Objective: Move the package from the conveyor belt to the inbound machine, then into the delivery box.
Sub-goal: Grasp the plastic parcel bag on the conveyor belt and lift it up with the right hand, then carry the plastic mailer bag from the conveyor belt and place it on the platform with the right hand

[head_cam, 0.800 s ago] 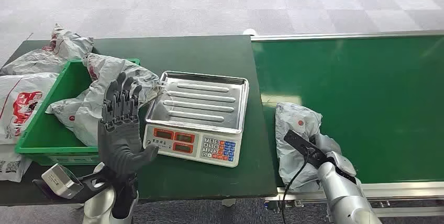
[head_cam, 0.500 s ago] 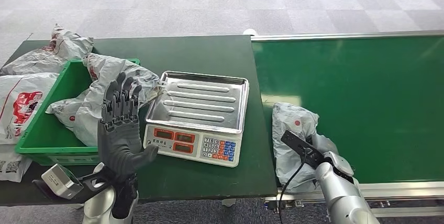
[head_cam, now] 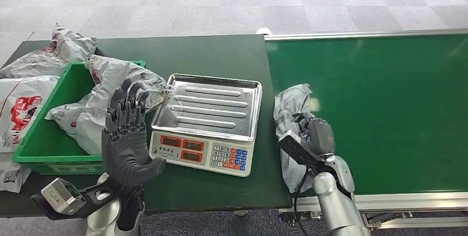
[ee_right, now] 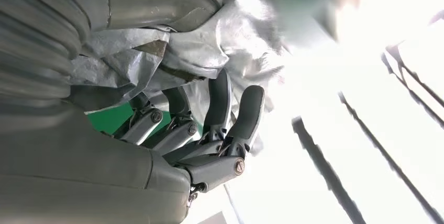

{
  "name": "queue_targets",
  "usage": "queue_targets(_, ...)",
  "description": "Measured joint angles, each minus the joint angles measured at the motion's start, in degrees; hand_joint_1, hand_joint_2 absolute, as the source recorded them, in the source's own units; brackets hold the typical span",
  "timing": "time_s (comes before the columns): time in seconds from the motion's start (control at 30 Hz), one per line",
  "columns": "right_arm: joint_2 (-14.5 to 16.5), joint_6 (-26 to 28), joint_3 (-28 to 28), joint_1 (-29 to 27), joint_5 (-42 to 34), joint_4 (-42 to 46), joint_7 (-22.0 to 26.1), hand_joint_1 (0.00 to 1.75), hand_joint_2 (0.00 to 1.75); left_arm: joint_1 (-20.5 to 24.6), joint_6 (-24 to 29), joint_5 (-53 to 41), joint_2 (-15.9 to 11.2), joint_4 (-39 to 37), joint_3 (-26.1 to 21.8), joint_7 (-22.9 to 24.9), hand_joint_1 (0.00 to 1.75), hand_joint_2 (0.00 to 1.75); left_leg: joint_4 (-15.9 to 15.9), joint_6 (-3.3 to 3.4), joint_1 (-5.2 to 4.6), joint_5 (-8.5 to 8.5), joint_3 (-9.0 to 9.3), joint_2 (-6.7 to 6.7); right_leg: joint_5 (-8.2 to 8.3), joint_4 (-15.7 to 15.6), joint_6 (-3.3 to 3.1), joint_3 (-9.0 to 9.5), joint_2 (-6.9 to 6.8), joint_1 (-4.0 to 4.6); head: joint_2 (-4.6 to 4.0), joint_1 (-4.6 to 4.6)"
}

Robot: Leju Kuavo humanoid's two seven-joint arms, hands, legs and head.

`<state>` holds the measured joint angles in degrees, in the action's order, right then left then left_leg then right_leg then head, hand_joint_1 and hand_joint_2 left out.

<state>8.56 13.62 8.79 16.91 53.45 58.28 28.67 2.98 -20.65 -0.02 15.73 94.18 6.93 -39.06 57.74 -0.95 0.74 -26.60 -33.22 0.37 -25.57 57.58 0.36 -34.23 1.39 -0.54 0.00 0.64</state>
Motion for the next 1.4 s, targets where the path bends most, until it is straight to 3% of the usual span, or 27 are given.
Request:
queue_targets(0.1,1.79,8.26,-4.63,-2.34,3.89,16.93,-7.29,1.75,1.75,0.03,0.05,0.01,0.09,-0.01,-0.01,0.10,0.00,1.75,-0.01,-0.08,0.02,0.10,-0.13,-0.42,-0.10,0.02,-0.08,-0.03,-0.36,0.12,0.00,-0.02)
queue_targets(0.2,3.33,19.80,-7.49,-4.57,7.72,28.81,-8.09,1.75,1.75,0.14,0.28,0.03,0.31,-0.04,-0.04,0.49,0.00,1.75,-0.01,-0.08,0.00,0.11,-0.19,-0.66,-0.14,0.02,-0.09,0.00,-0.56,0.16,0.00,-0.02)
queue_targets(0.27,4.09,24.29,-9.04,-5.85,9.10,34.05,-8.05,1.75,1.75,0.28,0.74,0.03,0.40,-0.13,-0.04,0.59,0.00,1.75,-0.01,-0.06,-0.02,0.09,-0.19,-0.66,-0.15,0.02,-0.08,0.00,-0.55,0.12,0.00,-0.02)
queue_targets(0.57,6.32,26.22,-11.20,-7.62,9.43,42.78,-5.13,1.75,1.75,0.69,2.23,0.15,0.43,-0.51,0.13,0.43,0.00,1.75,-0.01,0.00,-0.13,0.10,-0.19,-0.65,-0.11,0.00,-0.02,0.01,-0.56,0.05,0.00,-0.03)
queue_targets(0.77,6.81,23.53,-14.79,-4.89,3.72,40.01,-4.06,1.75,1.75,2.22,2.26,0.61,0.43,-1.98,0.84,-0.15,0.00,1.75,-0.01,-0.03,-0.12,0.12,-0.20,-0.58,-0.07,0.02,-0.04,0.03,-0.50,0.06,0.00,-0.02)
queue_targets(1.0,8.19,22.43,-23.67,8.06,5.67,21.63,-9.03,1.75,1.75,5.65,2.58,2.32,0.40,-6.04,3.57,-0.88,0.00,1.75,-0.01,-0.02,-0.10,0.36,-0.20,-0.63,0.03,0.04,-0.05,0.02,-0.55,0.08,0.00,-0.02)
queue_targets(1.23,9.51,22.01,-26.48,13.80,4.07,9.40,-9.25,1.72,1.75,6.17,4.25,3.28,0.04,-7.73,4.78,-1.08,0.00,1.75,-0.01,-0.02,-0.12,0.36,-0.28,-0.66,0.03,0.04,-0.05,-0.02,-0.56,0.06,0.00,-0.02)
queue_targets(1.33,10.58,22.36,-27.16,15.51,3.40,4.01,-9.13,0.41,1.75,5.97,5.07,3.28,-0.25,-7.92,4.87,-1.09,0.00,1.75,-0.01,-0.02,-0.12,0.36,-0.33,-0.67,0.03,0.04,-0.05,-0.06,-0.57,0.06,0.00,-0.01)
queue_targets(1.37,10.90,22.62,-27.28,15.97,3.47,2.32,-9.37,0.00,1.31,5.76,5.25,3.28,-0.36,-7.92,4.87,-1.09,0.00,1.75,-0.01,-0.02,-0.11,0.36,-0.34,-0.68,0.03,0.04,-0.05,-0.07,-0.57,0.07,0.00,-0.01)
queue_targets(1.4,11.18,22.87,-27.38,16.42,3.62,0.61,-9.81,0.00,0.87,5.45,5.36,3.27,-0.46,-7.86,4.87,-1.10,0.00,1.75,-0.01,-0.02,-0.11,0.36,-0.34,-0.68,0.03,0.04,-0.05,-0.08,-0.57,0.07,0.00,-0.01)
